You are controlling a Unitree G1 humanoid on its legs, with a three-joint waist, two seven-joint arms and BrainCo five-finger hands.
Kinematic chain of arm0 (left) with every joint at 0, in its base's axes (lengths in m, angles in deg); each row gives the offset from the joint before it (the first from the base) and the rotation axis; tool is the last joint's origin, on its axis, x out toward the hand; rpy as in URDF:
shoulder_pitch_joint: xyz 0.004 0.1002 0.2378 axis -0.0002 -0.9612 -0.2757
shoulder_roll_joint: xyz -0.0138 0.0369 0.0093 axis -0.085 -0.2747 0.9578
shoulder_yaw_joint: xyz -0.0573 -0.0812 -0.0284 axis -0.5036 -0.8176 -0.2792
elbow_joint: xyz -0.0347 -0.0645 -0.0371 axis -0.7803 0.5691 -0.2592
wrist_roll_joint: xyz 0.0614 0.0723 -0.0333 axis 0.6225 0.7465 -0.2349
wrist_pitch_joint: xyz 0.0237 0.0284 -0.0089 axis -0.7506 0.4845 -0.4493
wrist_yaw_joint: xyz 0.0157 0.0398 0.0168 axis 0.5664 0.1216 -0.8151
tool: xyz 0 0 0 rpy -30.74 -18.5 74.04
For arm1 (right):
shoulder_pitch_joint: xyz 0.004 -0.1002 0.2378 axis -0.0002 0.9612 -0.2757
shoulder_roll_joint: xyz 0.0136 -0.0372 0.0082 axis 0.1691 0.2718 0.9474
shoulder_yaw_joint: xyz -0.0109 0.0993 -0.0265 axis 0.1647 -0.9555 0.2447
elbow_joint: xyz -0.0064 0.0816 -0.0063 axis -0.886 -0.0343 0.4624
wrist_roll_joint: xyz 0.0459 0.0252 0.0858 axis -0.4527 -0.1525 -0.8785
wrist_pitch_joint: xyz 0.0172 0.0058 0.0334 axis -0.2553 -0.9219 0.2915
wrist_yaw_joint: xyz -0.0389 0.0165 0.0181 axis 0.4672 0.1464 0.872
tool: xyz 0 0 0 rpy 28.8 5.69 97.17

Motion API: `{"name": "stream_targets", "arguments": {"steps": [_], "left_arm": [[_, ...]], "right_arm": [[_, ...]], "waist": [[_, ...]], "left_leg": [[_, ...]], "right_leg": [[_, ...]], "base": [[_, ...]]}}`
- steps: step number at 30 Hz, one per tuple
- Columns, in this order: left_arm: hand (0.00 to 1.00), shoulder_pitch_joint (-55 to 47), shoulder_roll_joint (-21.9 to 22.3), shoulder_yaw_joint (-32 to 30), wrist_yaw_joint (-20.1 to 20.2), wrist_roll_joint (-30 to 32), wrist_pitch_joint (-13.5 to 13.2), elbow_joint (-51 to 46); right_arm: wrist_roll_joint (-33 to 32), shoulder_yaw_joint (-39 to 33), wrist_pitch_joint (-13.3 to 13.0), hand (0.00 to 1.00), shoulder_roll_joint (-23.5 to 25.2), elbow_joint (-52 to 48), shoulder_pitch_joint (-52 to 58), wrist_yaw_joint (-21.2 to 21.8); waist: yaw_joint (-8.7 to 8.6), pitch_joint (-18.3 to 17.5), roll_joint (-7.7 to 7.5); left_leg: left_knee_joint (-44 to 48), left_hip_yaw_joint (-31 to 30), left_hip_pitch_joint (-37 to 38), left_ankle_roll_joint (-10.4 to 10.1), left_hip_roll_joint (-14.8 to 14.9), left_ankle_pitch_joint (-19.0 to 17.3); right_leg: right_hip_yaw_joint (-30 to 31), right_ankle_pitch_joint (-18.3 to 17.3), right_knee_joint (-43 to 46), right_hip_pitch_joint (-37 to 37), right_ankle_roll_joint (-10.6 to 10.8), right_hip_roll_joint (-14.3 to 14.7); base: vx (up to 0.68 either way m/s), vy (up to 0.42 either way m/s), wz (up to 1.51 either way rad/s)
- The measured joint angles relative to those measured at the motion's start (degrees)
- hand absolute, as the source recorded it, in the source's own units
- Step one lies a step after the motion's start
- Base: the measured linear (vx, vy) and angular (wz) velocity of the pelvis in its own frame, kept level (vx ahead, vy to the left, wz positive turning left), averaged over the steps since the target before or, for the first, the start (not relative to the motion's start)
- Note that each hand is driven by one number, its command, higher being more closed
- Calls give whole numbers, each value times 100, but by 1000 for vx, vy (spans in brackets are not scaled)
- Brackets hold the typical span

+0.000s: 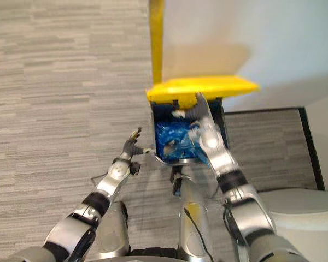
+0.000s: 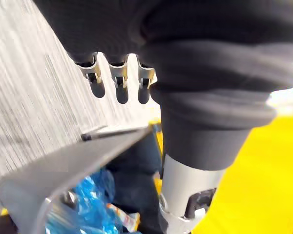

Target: Gather rubbish on tea table into small bin, then transfer packed bag to large trash can.

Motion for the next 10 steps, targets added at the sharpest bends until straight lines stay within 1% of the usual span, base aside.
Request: {"name": "stream_targets", "arguments": {"steps": [1,2,3,4,5,6,7,8,9,10], "left_arm": [[0,-467,-168,-148,30,-72,-9,-139],[0,-1052,-297,-346,122,-91,-12,-292],[0,-1267,-351,-436,175,-127,-13,-340],[0,-1722,-458,-653,266,-189,-1,-350],[0,-2155,-577,-797,398,-191,17,-352],[0,-2309,-613,-838,445,-192,17,-355],[0,-2665,-675,-901,542,-193,18,-357],[0,-2938,-686,-955,641,-190,33,-396],[0,-3017,-671,-980,659,-190,54,-443],[0,-3172,-547,-1126,729,-188,67,-539]], "right_arm": [[25,-106,-3,0,155,-13,563,117],[129,-129,-3,0,274,-51,1181,226],[194,-127,-3,0,296,-55,1425,276],[245,-150,5,0,334,-49,1904,432],[348,-356,3,0,426,-38,2471,586],[397,-412,0,0,449,-4,2649,619],[453,-558,-15,0,488,152,2996,729],[455,-687,-66,0,494,283,3311,786],[456,-746,-78,0,510,338,3410,816],[462,-868,-81,0,520,511,3649,847]], "waist": [[22,-164,-150],[29,-336,-270],[36,-365,-276],[-6,-406,-240],[-73,-506,-207],[-106,-569,-196],[-135,-752,-172],[-151,-903,-200],[-146,-940,-212],[-131,-1103,-160]], "left_leg": [[-53,220,75,154,-163,50],[-183,505,155,361,-187,160],[-241,610,205,370,-186,166],[-359,647,312,405,-167,229],[-570,608,436,409,-179,370],[-632,583,446,397,-183,414],[-739,576,435,371,-187,488],[-780,573,424,315,-205,528],[-808,567,429,300,-221,553],[-1043,578,444,236,-286,694]], "right_leg": [[147,262,-295,49,112,-77],[320,469,-642,137,396,-135],[328,354,-281,35,271,-161],[397,-139,1110,-154,-163,-177],[489,-654,2389,-87,-201,-149],[523,-801,2704,-20,-175,-128],[642,-1305,3108,231,-148,-78],[774,-1696,3068,498,33,-78],[794,-1837,2936,563,119,-57],[811,-2032,2321,798,58,97]], "base": [[-158,200,-50],[-179,173,-56],[-205,117,-46],[-143,54,-16],[-91,23,1],[5,-45,15],[19,-96,6],[15,-115,2],[19,-157,-1],[9,-106,-1]]}}
